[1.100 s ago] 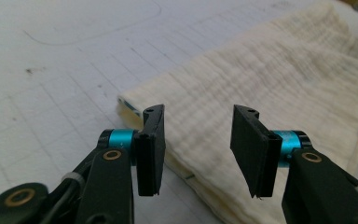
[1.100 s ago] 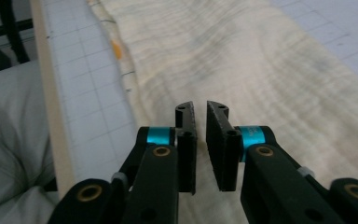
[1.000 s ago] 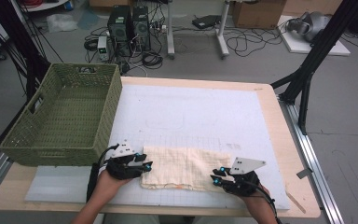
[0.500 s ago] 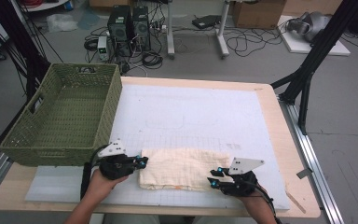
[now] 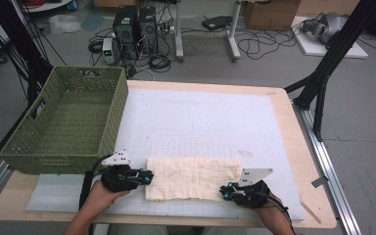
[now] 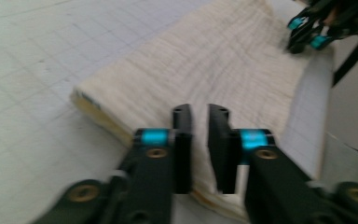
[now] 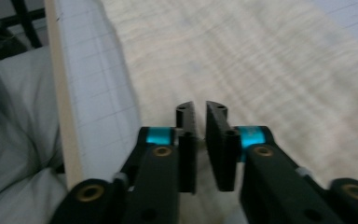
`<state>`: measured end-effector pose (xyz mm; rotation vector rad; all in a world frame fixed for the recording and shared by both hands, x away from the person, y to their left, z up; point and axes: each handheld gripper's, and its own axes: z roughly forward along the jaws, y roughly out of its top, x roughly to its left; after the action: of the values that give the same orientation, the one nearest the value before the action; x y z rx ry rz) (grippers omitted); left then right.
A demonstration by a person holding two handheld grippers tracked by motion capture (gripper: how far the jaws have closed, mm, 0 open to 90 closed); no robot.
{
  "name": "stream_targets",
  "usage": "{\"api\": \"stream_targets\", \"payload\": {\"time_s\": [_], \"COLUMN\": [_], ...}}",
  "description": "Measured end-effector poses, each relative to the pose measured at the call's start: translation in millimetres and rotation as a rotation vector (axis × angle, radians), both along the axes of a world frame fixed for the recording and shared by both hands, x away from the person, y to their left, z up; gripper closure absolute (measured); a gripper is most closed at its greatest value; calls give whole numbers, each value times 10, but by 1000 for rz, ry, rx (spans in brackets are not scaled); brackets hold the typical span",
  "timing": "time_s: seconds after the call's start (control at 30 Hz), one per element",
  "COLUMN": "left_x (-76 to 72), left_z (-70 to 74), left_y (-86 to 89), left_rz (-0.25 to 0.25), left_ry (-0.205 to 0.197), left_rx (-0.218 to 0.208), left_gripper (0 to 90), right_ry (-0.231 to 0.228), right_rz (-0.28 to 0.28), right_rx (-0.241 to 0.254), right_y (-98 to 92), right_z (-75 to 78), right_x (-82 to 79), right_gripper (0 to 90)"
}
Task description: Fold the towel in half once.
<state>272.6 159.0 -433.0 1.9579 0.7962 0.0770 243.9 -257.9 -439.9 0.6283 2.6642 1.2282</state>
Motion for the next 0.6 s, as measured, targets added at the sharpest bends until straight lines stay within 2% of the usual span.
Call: {"api": "stream_targets", "payload": {"time_s": [0.07, 0.1, 0.13, 0.17, 0.2, 0.27, 0.33, 0.43, 0.5, 0.6], "left_x": [32, 53, 87, 119, 159, 258, 366, 500, 557, 605], "left_z": [21, 35, 49, 60, 66, 59, 41, 6, -52, -143], "left_y": [14, 14, 20, 20, 16, -21, -62, -106, -136, -176], "left_rz": [41, 73, 95, 115, 134, 149, 170, 187, 184, 171], "left_ry": [-42, -67, -84, -95, -107, -101, -89, -66, -44, -5], "left_rx": [-6, -3, -11, -29, -34, -18, 1, 16, 36, 103], "left_gripper": [605, 544, 494, 485, 477, 456, 436, 434, 434, 436], "right_ry": [-16, -38, -63, -86, -115, -141, -158, -140, -104, -49], "right_rz": [-42, -78, -124, -165, -224, -329, -398, -425, -409, -374], "right_rx": [28, 39, 55, 70, 66, 53, 33, 31, 26, 7], "right_y": [-39, -58, -85, -116, -150, -218, -271, -275, -234, -167], "right_z": [41, 66, 90, 113, 136, 167, 174, 141, 92, 13], "right_x": [20, 27, 49, 75, 108, 183, 296, 476, 593, 682], "right_gripper": [678, 593, 559, 519, 487, 450, 436, 423, 426, 481]}}
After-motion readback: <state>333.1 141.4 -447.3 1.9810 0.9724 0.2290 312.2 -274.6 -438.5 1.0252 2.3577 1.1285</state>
